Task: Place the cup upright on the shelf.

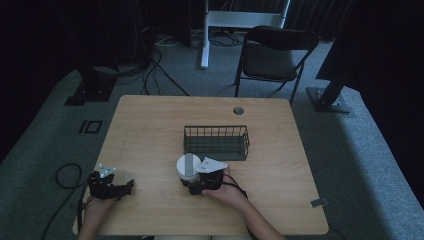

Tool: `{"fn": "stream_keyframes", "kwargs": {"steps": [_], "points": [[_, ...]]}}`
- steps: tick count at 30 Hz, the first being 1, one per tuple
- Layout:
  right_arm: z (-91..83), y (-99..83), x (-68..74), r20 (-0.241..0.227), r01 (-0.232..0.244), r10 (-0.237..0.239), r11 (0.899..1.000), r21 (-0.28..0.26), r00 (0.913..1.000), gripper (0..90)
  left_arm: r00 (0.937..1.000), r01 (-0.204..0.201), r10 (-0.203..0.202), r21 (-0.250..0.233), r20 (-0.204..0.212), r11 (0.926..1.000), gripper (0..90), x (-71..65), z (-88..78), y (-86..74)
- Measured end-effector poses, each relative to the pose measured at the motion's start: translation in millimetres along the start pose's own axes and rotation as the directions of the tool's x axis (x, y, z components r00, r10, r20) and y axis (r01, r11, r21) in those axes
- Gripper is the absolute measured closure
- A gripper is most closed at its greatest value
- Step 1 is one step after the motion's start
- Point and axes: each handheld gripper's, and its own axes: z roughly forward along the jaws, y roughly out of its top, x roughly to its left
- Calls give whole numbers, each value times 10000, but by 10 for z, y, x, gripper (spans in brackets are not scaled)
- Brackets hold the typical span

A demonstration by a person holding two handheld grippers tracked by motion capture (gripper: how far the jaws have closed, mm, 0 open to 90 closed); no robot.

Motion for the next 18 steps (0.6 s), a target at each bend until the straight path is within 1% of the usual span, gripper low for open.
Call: {"fn": "stream_keyframes", "kwargs": {"steps": [4,5,6,7,8,9,10,11,12,13,14,15,18], "points": [[-38,37,-12,-82,-217,217,9998,-29,9997,183,10000,-3,3,0,0,10000,2,0,0,0],[-50,51,-10,-68,-191,191,9998,-77,9998,183,10000,-2,2,1,0,10000,2,0,0,0],[-61,71,-8,-103,-133,133,9999,-14,9999,183,10000,-1,1,-2,-1,10000,2,0,0,0],[-72,89,-7,-20,-122,122,9999,-76,9999,183,10000,-1,1,0,0,10000,2,0,0,0],[-87,115,-5,-116,-60,59,10000,-37,9999,183,10000,-2,2,-1,1,10000,2,0,0,0],[-97,132,-5,-82,-57,57,10000,-62,9999,183,10000,-2,2,0,0,10000,2,0,0,0],[-109,152,-5,-18,-120,120,9997,-198,9999,183,10000,-2,2,0,0,10000,2,0,0,0],[-124,178,-9,-167,-140,138,9998,-121,9998,183,10000,-2,2,1,-1,10000,2,0,0,0],[-136,203,-10,-151,-216,213,9995,-215,9997,183,10000,1,-1,-1,0,10000,2,0,0,0],[-150,227,-11,-71,-177,175,9995,-277,9998,183,10000,1,-1,-1,0,10000,2,0,0,0],[-164,255,-13,-100,-81,79,9997,-224,9999,183,10000,-2,2,-3,-1,10000,2,0,0,0],[-178,282,-15,-78,-168,165,9993,-336,9998,183,10000,1,-1,-2,0,10000,2,0,0,0],[-218,370,-30,-127,-227,221,9983,-544,9997,183,10000,-2,2,1,2,10000,2,0,0,0]]}}
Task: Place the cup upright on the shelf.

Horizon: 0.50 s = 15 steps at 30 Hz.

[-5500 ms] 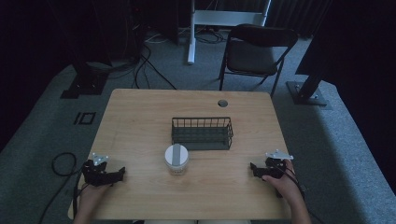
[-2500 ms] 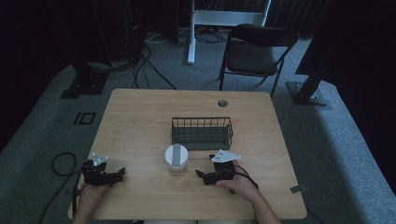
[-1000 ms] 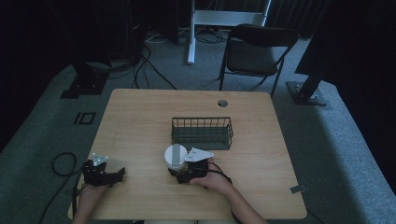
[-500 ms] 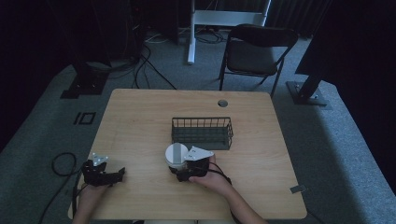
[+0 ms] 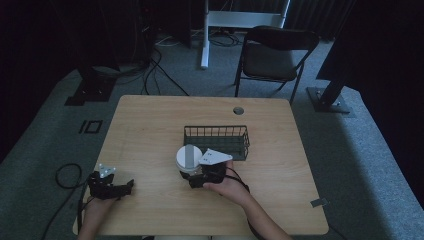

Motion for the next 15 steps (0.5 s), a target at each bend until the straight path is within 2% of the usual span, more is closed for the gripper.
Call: {"fn": "stream_keyframes", "kwargs": {"steps": [8,11,15], "points": [[-100,250,-67,140,18,-12,9990,-454,9999,183,10000,-3,3,3,-2,10000,2,0,0,0],[-181,392,-128,398,-47,82,9961,-879,9992,183,10000,-3,3,1,-2,10000,2,0,0,0],[-252,493,-215,910,26,67,9949,-1011,9958,183,10000,-6,6,1,-2,10000,2,1,0,0]]}}
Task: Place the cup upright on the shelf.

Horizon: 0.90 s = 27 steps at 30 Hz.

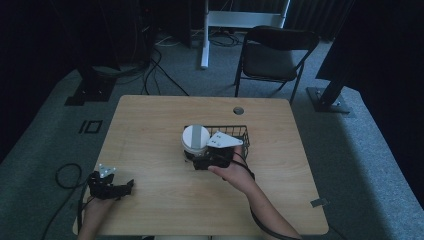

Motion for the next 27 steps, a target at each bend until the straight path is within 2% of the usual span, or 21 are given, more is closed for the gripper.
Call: {"fn": "stream_keyframes", "kwargs": {"steps": [5,10,15,19,23,27], "points": [[-44,65,-122,581,-152,159,9998,-125,9982,183,10000,4,-4,0,-1,10000,2,0,0,0],[-68,94,-264,1251,-231,245,9997,-127,9918,183,10000,-3,3,-5,-6,10000,2,0,1,0],[-96,113,-384,1640,-382,400,9992,-137,9857,183,10000,4,-4,-1,-5,10000,2,0,0,0],[-113,111,-476,1974,-603,627,9980,-181,9783,183,10000,13,-13,-11,-4,10000,2,-1,1,0],[-125,96,-556,2309,-575,561,9983,-6,9714,183,10000,22,-22,-6,3,10000,2,-2,1,0],[-144,63,-652,2729,-667,631,9978,40,9600,183,10000,18,-18,3,4,10000,2,-2,0,-1]]}}
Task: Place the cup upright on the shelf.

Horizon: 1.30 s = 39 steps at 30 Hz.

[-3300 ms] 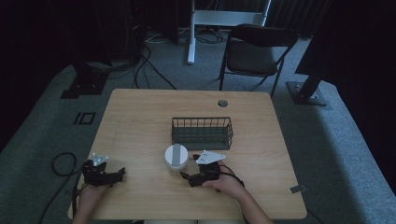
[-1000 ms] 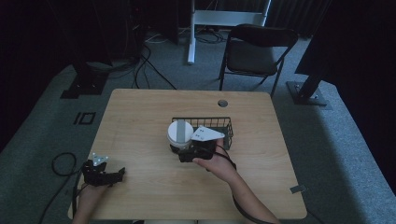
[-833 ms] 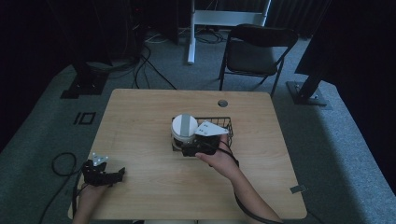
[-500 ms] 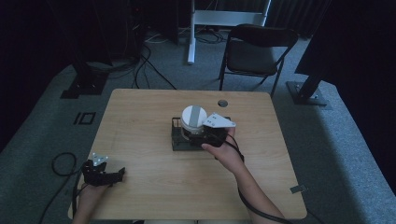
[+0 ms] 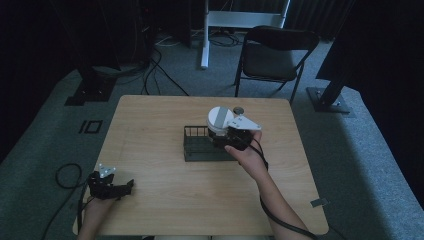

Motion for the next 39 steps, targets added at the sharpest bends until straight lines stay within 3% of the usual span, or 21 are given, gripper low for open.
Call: {"fn": "stream_keyframes", "kwargs": {"steps": [9,14,27,35,39], "points": [[42,-116,-217,718,-327,294,9984,451,9970,183,10000,-14,14,1,2,10000,2,1,0,0],[74,-197,-295,1043,-280,201,9968,747,9943,183,10000,-15,15,4,2,10000,2,1,0,0],[173,-411,-367,1204,-770,589,9854,1519,9910,183,10000,-15,15,2,2,10000,2,1,0,0],[214,-466,-353,1261,-686,439,9776,1988,9910,183,10000,-17,17,3,1,10000,2,1,0,0],[215,-476,-352,1305,-730,478,9779,1958,9903,183,10000,-18,18,2,2,10000,2,1,0,0]]}}
